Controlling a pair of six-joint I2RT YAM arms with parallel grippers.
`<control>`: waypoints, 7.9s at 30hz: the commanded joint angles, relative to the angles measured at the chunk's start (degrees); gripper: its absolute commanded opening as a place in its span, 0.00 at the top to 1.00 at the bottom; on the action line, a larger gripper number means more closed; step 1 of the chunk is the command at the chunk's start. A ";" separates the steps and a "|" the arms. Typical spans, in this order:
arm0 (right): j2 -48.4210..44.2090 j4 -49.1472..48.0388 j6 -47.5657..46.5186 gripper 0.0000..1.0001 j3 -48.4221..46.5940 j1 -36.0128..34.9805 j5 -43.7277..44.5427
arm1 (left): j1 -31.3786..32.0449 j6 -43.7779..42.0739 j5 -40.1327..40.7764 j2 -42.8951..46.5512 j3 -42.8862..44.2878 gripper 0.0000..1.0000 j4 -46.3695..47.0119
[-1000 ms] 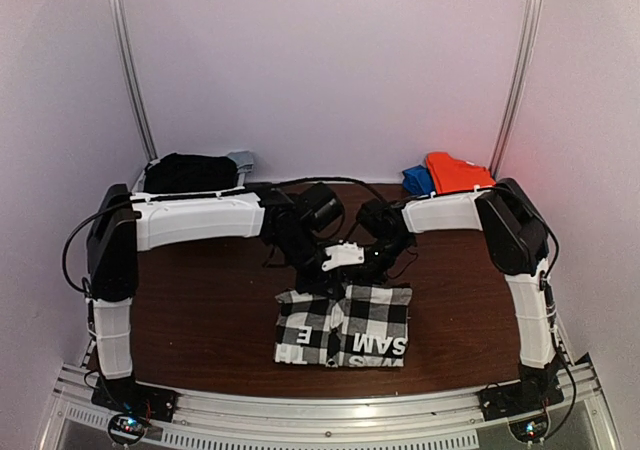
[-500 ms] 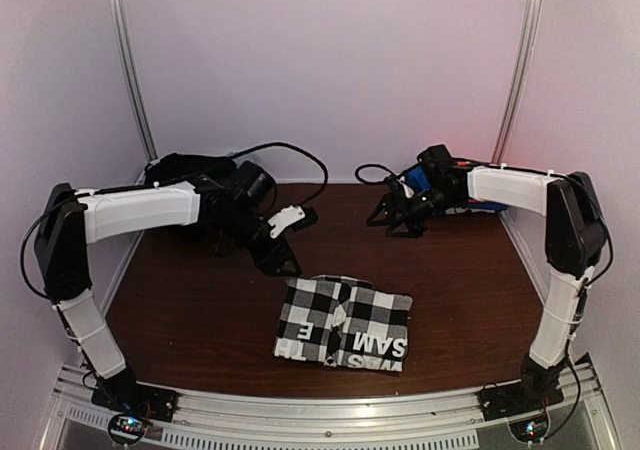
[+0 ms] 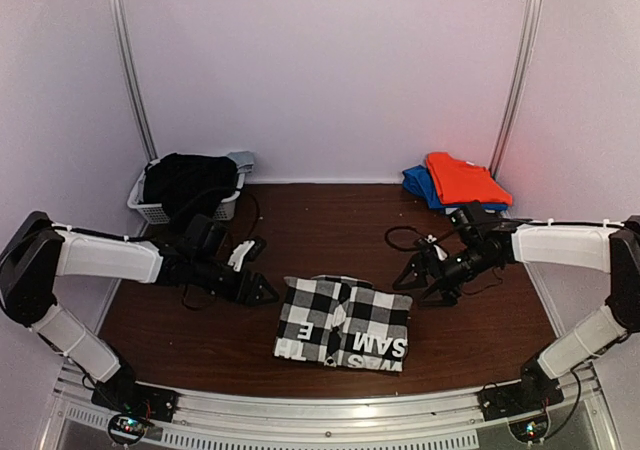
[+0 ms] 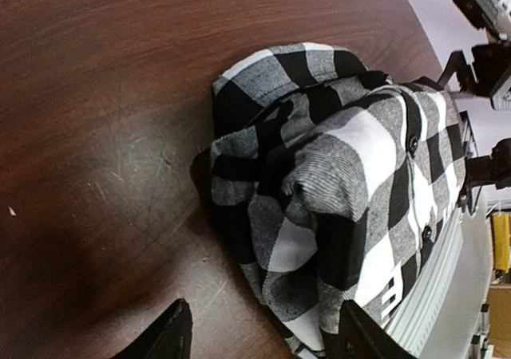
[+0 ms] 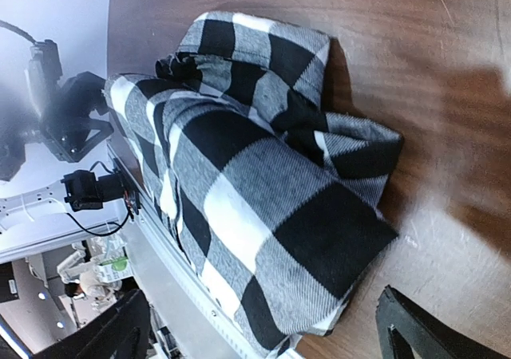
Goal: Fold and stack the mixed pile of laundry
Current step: Smooth out the square-folded shirt at the center of the board.
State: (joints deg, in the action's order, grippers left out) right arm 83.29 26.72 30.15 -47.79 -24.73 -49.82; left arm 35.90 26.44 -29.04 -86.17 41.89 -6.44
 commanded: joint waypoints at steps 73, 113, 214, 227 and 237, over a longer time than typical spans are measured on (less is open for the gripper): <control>24.13 -8.12 -10.10 0.36 -16.20 -4.40 -7.07 | 4.97 -29.09 -12.78 -23.60 28.49 0.35 -13.95; 35.08 -10.39 2.46 0.71 -22.37 -11.25 -15.00 | 11.82 -52.53 -6.14 -19.96 28.84 0.44 -17.09; 10.19 11.31 -15.33 0.17 -30.56 3.38 12.01 | -6.27 -5.28 1.89 -2.84 21.72 0.02 -3.61; 17.46 -23.87 7.92 0.19 -13.93 -3.81 -14.53 | 5.62 13.50 -13.21 -19.77 18.26 0.02 15.85; 36.37 -13.36 -3.60 0.24 -18.82 1.03 -10.08 | 0.24 24.51 -16.15 -37.17 20.46 0.02 33.98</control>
State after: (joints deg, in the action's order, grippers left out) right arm 115.63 6.20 34.09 -63.57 -24.88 -63.46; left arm 38.04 44.84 -44.10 -117.03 61.47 18.15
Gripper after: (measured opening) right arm 0.758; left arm 0.976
